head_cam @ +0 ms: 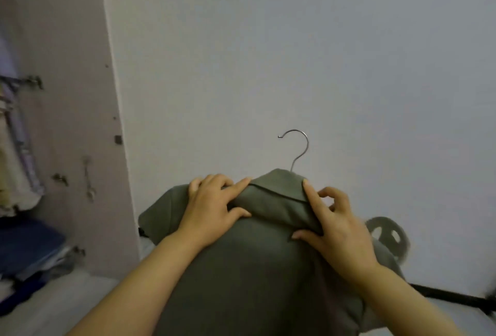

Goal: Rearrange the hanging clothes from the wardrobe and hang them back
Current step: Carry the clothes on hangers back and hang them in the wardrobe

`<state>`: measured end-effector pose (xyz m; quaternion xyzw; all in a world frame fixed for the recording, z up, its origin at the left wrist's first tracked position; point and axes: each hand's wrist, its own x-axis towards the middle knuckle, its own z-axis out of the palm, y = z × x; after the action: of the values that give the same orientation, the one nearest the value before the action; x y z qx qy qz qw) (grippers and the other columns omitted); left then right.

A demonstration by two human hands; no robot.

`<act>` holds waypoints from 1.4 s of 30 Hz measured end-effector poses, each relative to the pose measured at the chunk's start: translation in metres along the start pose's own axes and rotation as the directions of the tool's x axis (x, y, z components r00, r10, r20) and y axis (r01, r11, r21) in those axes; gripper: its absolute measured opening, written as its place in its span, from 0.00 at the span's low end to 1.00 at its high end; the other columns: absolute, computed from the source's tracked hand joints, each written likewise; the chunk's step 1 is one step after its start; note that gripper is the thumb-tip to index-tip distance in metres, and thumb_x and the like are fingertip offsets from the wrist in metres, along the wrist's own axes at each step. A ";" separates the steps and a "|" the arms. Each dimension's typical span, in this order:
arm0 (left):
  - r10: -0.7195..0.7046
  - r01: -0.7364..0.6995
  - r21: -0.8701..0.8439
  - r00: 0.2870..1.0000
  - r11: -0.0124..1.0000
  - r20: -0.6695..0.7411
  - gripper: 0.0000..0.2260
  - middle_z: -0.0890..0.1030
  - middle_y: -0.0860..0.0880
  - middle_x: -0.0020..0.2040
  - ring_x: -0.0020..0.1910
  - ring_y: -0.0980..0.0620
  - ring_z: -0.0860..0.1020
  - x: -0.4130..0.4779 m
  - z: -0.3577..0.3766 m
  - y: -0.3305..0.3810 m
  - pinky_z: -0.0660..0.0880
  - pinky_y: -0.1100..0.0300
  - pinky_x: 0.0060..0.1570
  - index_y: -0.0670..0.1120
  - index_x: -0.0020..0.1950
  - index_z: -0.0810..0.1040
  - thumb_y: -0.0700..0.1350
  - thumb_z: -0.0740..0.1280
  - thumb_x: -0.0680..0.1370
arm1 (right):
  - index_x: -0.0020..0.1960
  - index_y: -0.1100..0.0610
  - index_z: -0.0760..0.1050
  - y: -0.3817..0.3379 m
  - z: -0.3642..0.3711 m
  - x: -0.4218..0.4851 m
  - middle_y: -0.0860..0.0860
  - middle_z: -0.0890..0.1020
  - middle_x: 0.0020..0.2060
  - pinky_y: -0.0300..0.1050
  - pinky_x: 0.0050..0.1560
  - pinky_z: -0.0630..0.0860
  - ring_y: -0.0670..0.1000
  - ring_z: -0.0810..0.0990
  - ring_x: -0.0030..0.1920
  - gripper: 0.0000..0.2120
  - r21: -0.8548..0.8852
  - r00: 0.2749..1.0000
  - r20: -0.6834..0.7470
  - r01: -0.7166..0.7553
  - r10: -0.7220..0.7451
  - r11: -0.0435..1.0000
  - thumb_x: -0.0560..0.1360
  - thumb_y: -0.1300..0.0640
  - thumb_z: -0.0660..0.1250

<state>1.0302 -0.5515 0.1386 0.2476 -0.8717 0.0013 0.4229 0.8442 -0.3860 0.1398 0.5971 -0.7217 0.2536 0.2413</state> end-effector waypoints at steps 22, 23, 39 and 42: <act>-0.403 0.559 0.383 0.815 0.735 -0.417 0.28 0.71 0.58 0.44 0.48 0.59 0.66 0.001 -0.169 -0.317 0.54 0.62 0.49 0.58 0.65 0.73 0.54 0.75 0.66 | 0.65 0.31 0.28 -0.269 0.233 0.326 0.46 0.69 0.55 0.33 0.42 0.65 0.42 0.65 0.44 0.40 0.435 0.795 -0.074 0.568 -0.601 0.699 0.71 0.32 0.57; -0.405 0.570 0.381 0.806 0.728 -0.431 0.28 0.72 0.57 0.44 0.48 0.58 0.67 0.002 -0.176 -0.335 0.54 0.62 0.50 0.58 0.65 0.73 0.54 0.75 0.66 | 0.65 0.31 0.28 -0.285 0.242 0.339 0.46 0.69 0.55 0.33 0.42 0.65 0.42 0.65 0.44 0.40 0.433 0.786 -0.090 0.584 -0.611 0.687 0.71 0.32 0.57; -0.378 0.693 0.425 0.694 0.582 -0.613 0.27 0.78 0.51 0.46 0.49 0.50 0.74 0.033 -0.262 -0.596 0.60 0.58 0.50 0.53 0.61 0.78 0.50 0.78 0.63 | 0.65 0.32 0.28 -0.504 0.380 0.535 0.49 0.69 0.54 0.38 0.43 0.70 0.49 0.72 0.48 0.42 0.465 0.631 -0.227 0.740 -0.742 0.487 0.71 0.34 0.61; -0.375 0.722 0.444 0.670 0.531 -0.641 0.27 0.79 0.49 0.47 0.50 0.48 0.74 0.041 -0.279 -0.641 0.59 0.60 0.51 0.53 0.61 0.78 0.50 0.78 0.63 | 0.66 0.33 0.30 -0.546 0.408 0.574 0.49 0.68 0.55 0.40 0.43 0.70 0.50 0.73 0.49 0.42 0.487 0.596 -0.266 0.762 -0.758 0.427 0.71 0.35 0.62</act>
<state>1.4911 -1.0723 0.2154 0.6437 -0.5492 0.2352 0.4782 1.2652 -1.1639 0.2486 0.8982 -0.2668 0.3171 0.1469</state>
